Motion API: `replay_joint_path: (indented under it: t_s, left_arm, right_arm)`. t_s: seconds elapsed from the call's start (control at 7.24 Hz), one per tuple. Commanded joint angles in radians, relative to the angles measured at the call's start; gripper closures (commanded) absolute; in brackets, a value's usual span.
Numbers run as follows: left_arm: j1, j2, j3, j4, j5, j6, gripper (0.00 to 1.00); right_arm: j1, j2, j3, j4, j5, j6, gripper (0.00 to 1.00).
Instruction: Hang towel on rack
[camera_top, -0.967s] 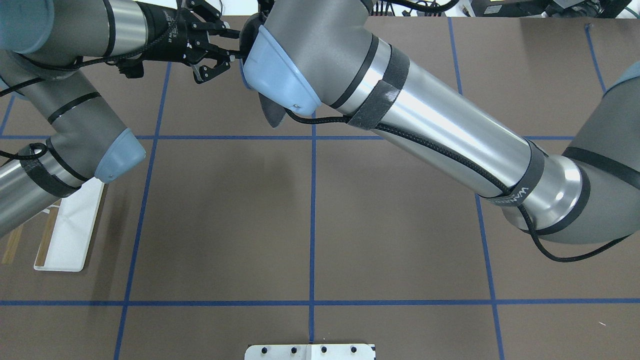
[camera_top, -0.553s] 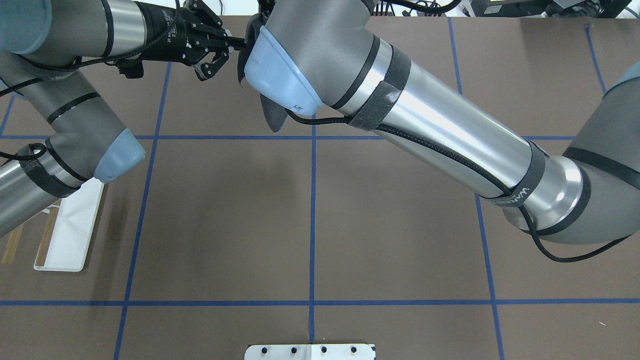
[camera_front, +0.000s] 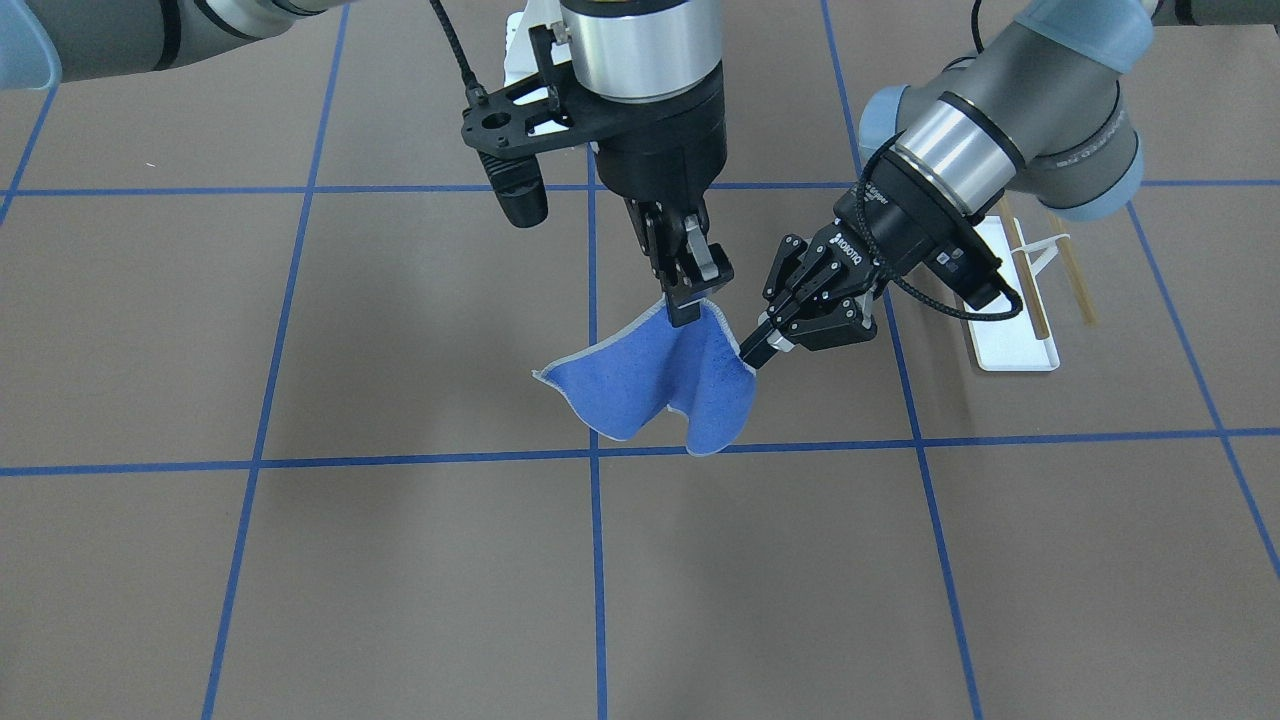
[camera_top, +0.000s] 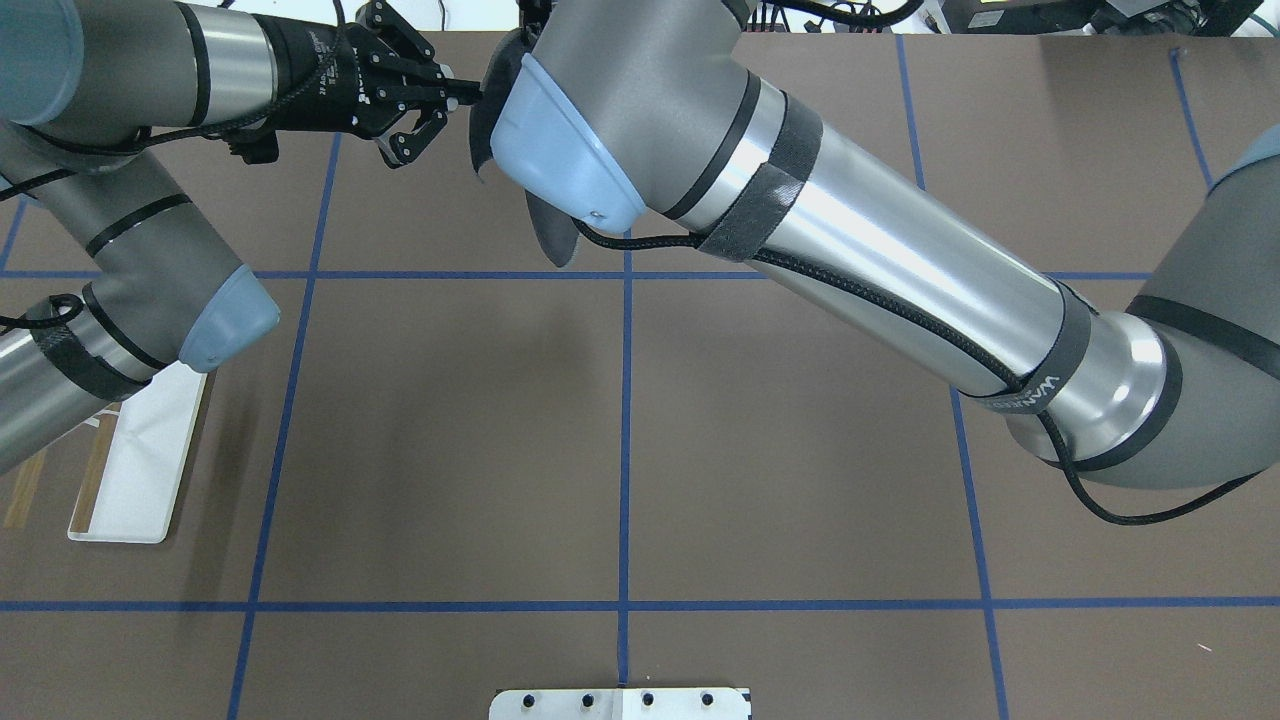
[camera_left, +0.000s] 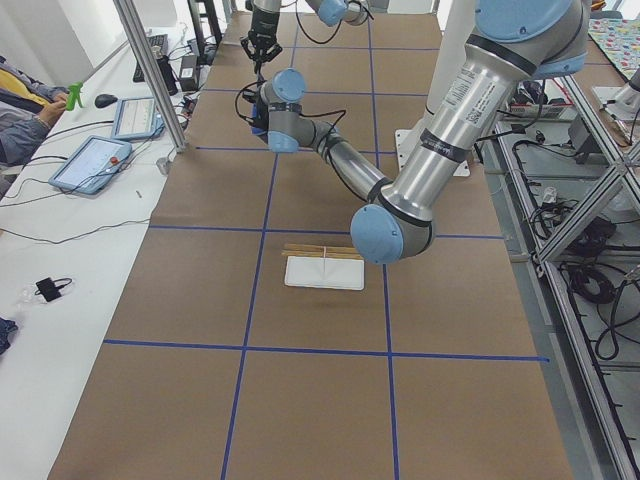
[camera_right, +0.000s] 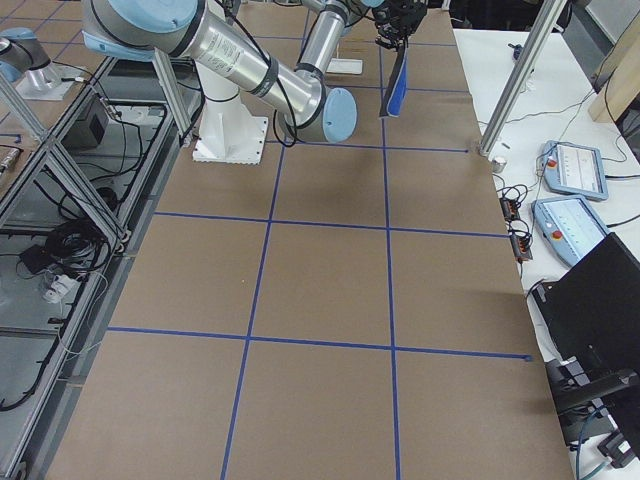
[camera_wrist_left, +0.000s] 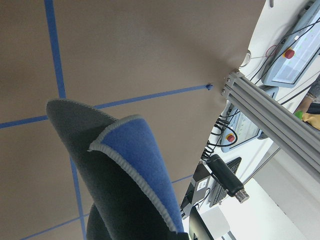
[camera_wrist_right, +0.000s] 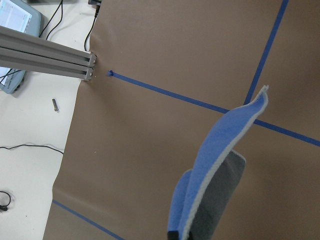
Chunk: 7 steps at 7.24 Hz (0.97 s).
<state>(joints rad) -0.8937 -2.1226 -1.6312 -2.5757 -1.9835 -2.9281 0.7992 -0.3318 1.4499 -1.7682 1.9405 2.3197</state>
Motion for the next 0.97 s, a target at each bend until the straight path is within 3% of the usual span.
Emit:
replay_joint_path:
  t_s: [0.0, 0.14, 0.28, 0.83]
  left_arm:
    - [-0.001, 0.001, 0.001, -0.006, 0.002, 0.000, 1.00]
    - [-0.001, -0.002, -0.001, -0.009, 0.002, 0.006, 1.00]
    - [-0.001, -0.003, -0.003, -0.009, 0.002, 0.015, 1.00]
    - [0.001, -0.002, -0.010, -0.011, -0.001, 0.096, 1.00]
  right_arm:
    - [0.000, -0.003, 0.003, -0.001, 0.001, -0.005, 1.00]
    - [0.000, -0.018, 0.027, 0.001, 0.002, -0.011, 0.60]
    - [0.000, -0.036, 0.055, 0.001, 0.003, -0.013, 0.01]
    - [0.012, -0.082, 0.122, 0.000, 0.014, -0.028, 0.00]
